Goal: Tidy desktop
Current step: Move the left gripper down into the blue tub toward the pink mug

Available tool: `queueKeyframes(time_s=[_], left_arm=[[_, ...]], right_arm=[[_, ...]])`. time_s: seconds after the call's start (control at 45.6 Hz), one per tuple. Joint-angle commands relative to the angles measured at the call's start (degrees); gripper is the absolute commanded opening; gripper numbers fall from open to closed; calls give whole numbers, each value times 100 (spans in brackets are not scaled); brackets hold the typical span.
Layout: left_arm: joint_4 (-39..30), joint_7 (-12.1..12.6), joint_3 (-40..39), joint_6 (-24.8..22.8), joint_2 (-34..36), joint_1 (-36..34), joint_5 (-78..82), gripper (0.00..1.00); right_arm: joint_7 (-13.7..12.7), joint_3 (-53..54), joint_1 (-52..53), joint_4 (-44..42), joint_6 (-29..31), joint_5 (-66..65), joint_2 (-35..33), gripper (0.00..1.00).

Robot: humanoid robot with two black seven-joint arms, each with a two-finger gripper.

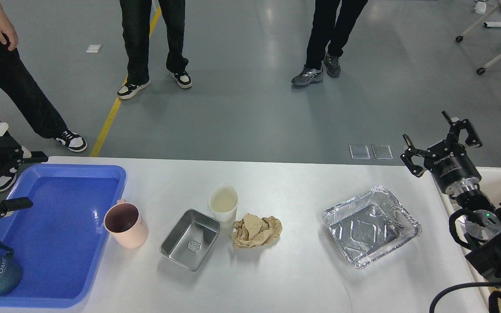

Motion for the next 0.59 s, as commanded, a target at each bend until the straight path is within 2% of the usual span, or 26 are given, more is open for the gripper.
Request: queueKeyframes(time_s=[0.0,0.263,0.438,0.482,0.57], left_arm=[[2,8,-8,-172,34,-4,-1,97],[142,17,97,-49,-54,-4,121,96],[371,123,89,574,-396,22,982,96],[388,219,89,671,-598,22,1167,95],[423,658,89,987,-1055,14,1413,95]], right_arm=[[1,0,17,2,-7,0,13,100],[1,0,34,2,-7,0,13,100],[1,0,26,11,20,0,13,100],[1,0,25,11,29,0,21,100],[1,0,17,11,37,0,21,100]])
